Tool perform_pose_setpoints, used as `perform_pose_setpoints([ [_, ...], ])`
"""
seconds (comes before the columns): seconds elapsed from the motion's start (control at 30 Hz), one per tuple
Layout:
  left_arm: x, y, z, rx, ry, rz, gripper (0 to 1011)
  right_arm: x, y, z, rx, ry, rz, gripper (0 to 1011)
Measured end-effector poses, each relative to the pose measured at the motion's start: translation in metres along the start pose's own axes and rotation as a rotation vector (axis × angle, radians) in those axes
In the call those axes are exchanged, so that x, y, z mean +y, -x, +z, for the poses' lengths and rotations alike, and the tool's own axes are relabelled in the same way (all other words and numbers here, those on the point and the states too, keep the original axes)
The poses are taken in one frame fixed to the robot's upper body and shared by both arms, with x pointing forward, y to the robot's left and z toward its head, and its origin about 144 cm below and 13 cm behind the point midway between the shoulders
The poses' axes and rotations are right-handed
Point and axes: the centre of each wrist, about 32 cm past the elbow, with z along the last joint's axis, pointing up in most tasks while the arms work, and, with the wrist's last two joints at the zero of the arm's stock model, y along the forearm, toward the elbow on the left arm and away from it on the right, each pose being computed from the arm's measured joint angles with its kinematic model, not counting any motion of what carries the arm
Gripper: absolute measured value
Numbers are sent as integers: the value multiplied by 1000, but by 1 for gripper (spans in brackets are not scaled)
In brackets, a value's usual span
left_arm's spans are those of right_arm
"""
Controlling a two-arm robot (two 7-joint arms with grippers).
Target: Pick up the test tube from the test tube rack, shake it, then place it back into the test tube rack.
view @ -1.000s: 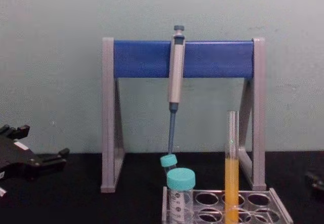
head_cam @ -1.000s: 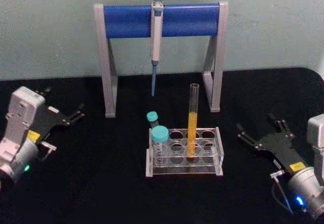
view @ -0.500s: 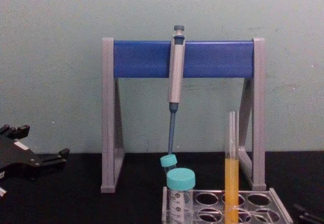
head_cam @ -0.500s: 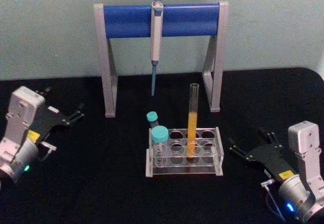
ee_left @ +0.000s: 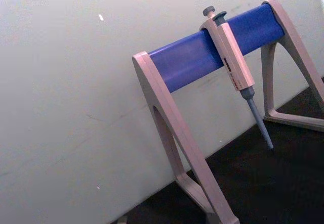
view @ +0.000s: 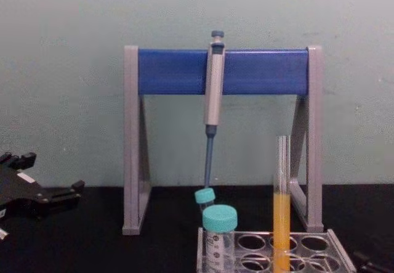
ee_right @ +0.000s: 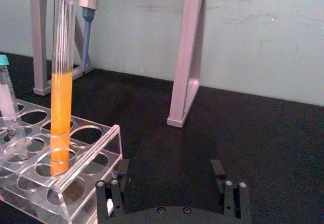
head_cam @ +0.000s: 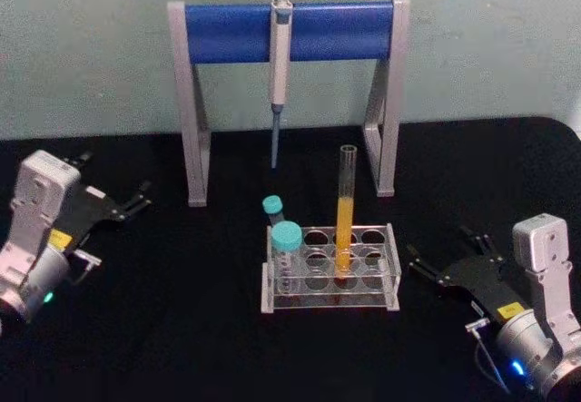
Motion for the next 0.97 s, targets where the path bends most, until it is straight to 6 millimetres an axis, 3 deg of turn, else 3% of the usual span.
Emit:
perform_pose_setpoints([
  [0.97, 0, 0, 0, 0, 0, 0, 1001, -1, 0, 1, 1, -4, -2, 1000],
])
